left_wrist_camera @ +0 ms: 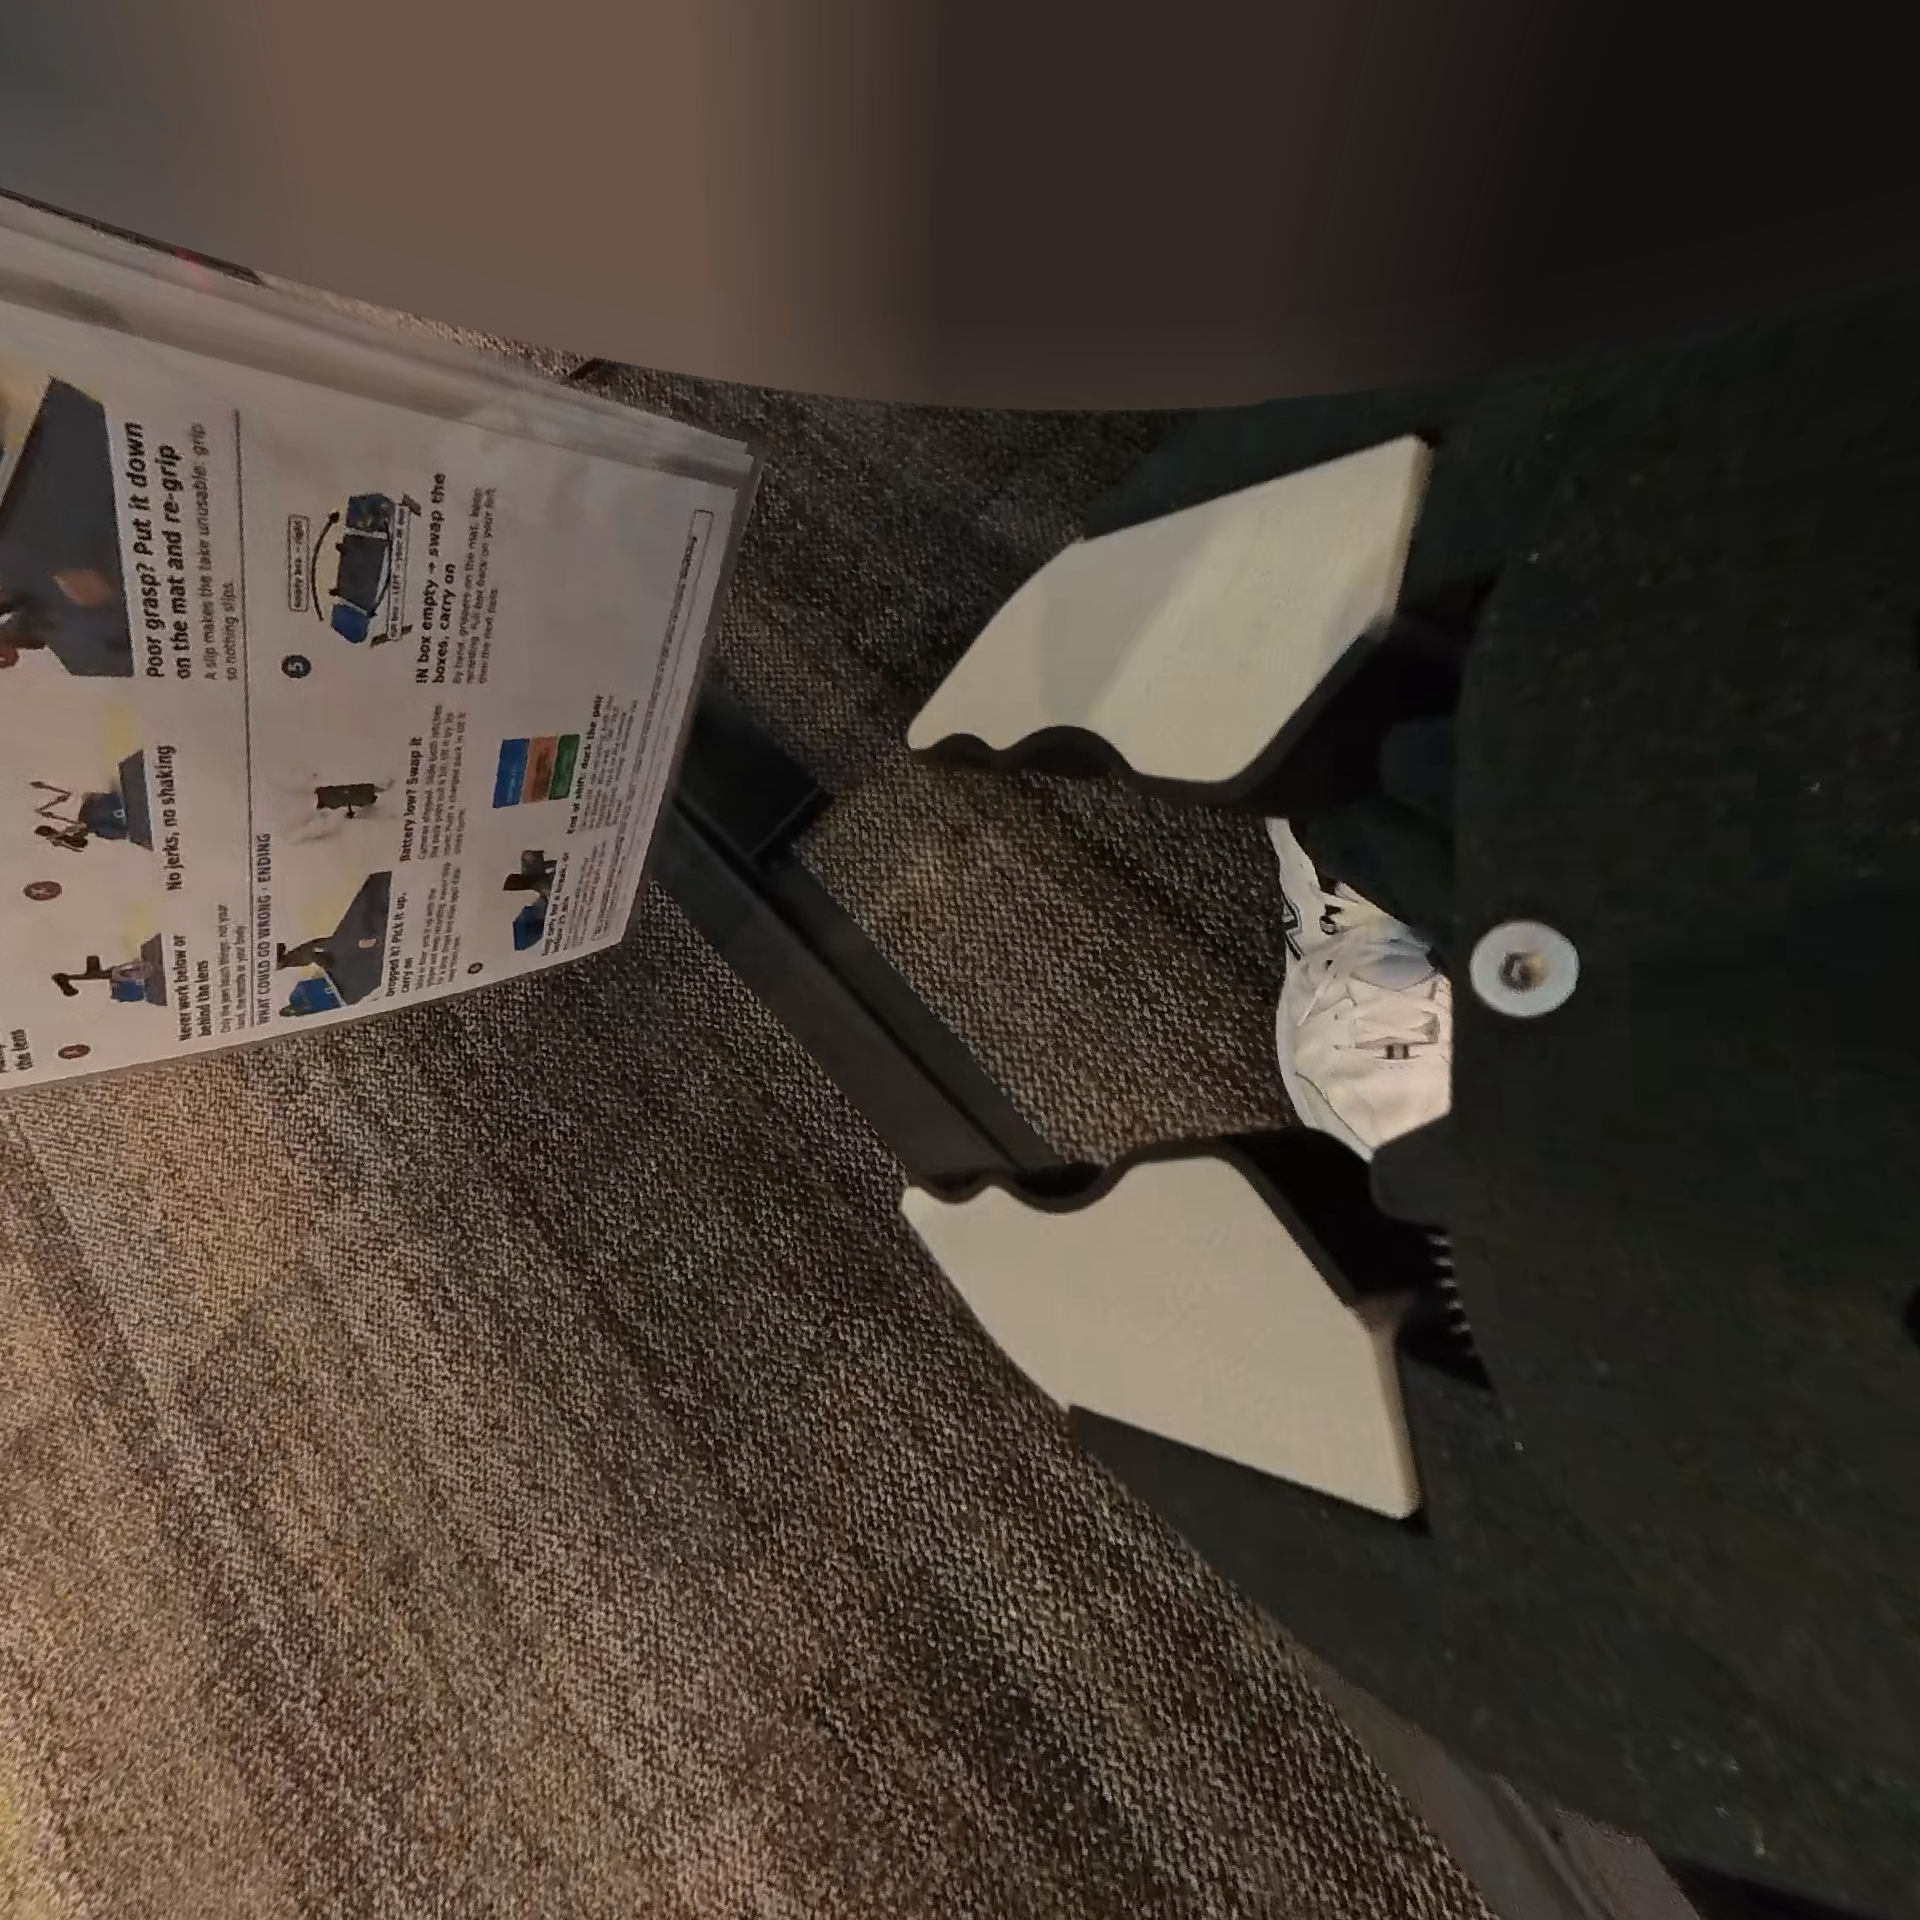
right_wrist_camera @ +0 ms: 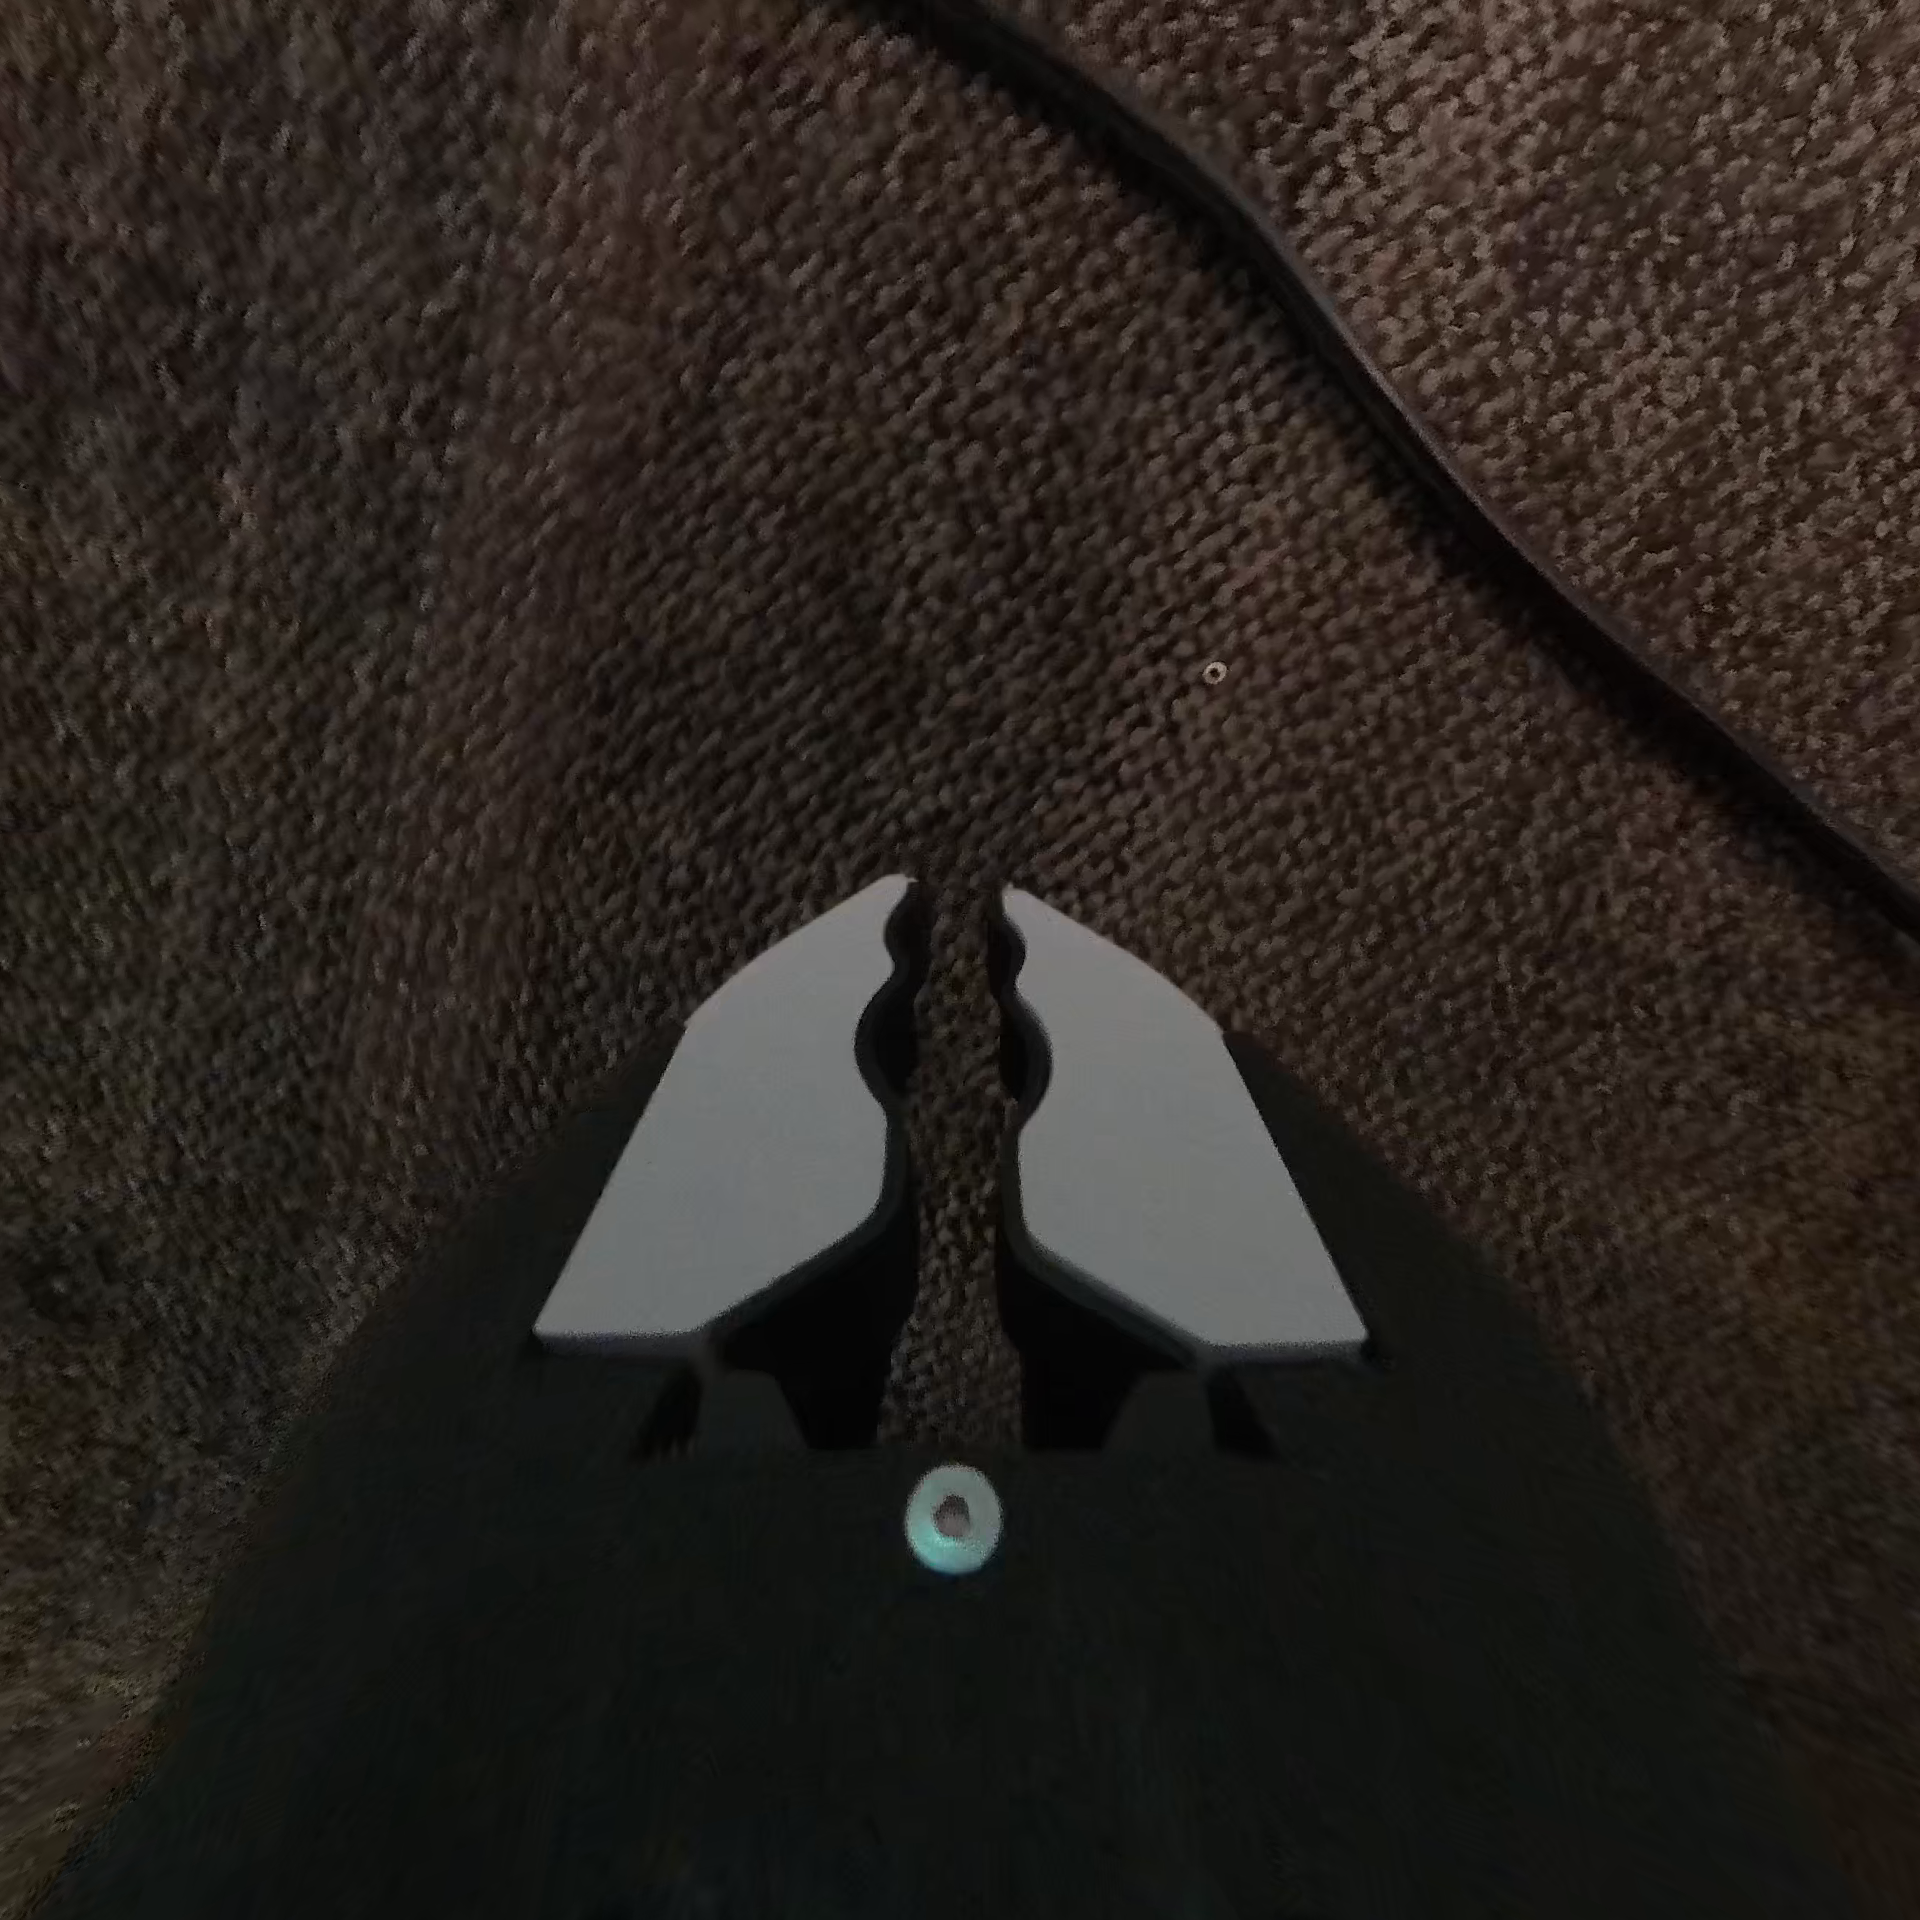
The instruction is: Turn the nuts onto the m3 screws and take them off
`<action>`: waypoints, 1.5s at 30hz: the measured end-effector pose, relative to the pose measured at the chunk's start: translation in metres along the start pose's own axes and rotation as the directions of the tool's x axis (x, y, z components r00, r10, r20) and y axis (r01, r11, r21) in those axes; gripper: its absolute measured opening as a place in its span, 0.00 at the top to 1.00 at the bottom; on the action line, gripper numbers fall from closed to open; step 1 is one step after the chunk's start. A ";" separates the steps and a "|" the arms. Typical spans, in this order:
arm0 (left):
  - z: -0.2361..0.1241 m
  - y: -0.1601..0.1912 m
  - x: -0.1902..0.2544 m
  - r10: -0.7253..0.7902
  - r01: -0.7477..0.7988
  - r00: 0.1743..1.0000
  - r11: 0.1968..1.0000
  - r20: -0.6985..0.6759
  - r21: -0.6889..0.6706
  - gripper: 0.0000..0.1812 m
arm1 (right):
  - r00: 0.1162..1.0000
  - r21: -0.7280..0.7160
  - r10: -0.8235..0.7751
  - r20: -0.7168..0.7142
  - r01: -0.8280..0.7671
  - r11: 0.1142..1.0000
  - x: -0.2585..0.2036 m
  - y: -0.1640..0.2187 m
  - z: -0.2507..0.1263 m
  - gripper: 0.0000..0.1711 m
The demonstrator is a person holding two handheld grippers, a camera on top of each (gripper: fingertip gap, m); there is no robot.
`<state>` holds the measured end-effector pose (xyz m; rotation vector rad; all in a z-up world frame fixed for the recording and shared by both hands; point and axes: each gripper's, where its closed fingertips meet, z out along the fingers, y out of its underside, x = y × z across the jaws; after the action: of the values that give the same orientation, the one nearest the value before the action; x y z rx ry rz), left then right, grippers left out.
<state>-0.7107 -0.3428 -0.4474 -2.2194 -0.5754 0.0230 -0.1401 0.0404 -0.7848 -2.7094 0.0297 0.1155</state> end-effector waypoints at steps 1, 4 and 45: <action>0.002 0.000 0.001 -0.011 0.011 1.000 1.000 -0.008 -0.002 0.60 | 0.999 -0.014 0.042 0.024 -0.041 0.999 0.006 -0.005 0.005 0.93; 0.008 0.000 0.008 -0.055 0.054 0.997 0.998 -0.045 -0.017 0.60 | 0.982 -0.093 0.144 0.122 -0.133 0.987 0.014 -0.015 0.022 0.91; 0.034 0.030 0.054 -0.122 0.083 0.973 0.977 -0.198 -0.194 0.61 | 0.965 -0.427 -0.259 0.045 0.253 0.868 0.069 -0.014 0.100 0.93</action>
<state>-0.6577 -0.3126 -0.4827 -2.3303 -0.5948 -0.3266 -0.0780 0.0948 -0.8755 -3.1230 -0.3984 0.0235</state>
